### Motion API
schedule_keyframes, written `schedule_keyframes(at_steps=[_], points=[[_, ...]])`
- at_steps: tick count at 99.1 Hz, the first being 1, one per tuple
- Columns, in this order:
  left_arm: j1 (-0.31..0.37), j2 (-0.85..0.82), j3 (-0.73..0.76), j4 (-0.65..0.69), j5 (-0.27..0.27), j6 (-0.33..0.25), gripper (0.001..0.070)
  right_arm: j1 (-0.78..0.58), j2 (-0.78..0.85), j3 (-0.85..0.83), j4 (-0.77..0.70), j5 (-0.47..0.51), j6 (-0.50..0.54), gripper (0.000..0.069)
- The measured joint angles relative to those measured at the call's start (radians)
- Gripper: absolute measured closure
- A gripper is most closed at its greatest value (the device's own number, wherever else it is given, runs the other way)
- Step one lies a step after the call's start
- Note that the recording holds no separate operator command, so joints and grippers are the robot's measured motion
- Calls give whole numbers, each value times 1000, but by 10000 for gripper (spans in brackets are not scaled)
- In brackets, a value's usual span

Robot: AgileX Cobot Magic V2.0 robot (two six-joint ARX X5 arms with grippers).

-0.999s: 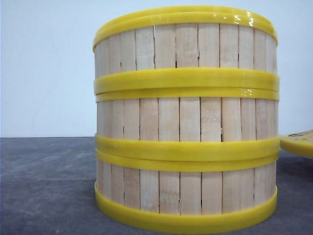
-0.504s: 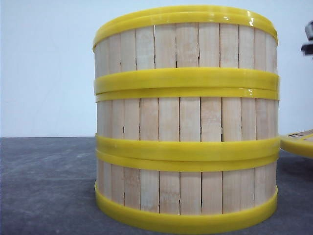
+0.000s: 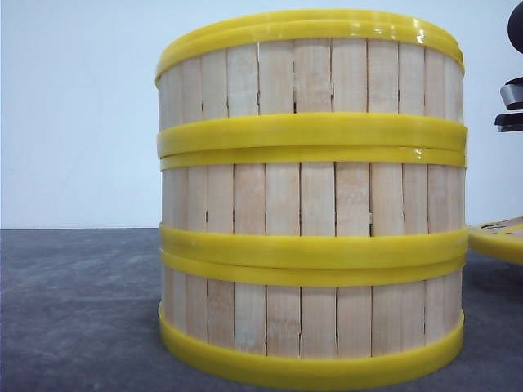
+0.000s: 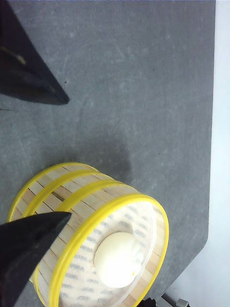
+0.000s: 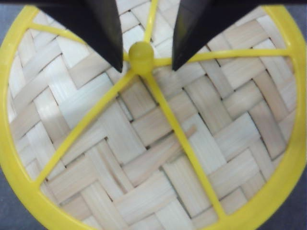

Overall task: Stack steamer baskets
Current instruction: 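Grasp the woven bamboo lid at its centre hub with the right gripper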

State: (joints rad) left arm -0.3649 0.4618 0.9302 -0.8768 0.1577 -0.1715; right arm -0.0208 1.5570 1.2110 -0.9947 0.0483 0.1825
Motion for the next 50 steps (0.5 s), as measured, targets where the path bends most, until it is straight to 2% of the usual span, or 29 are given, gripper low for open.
schedule_keyframes(at_steps=[19, 50], points=[[0, 0, 0, -1, 0, 0, 283, -1, 0, 0, 8, 4, 0, 611], [0, 0, 0, -1, 0, 0, 283, -1, 0, 0, 3, 5, -8, 633]])
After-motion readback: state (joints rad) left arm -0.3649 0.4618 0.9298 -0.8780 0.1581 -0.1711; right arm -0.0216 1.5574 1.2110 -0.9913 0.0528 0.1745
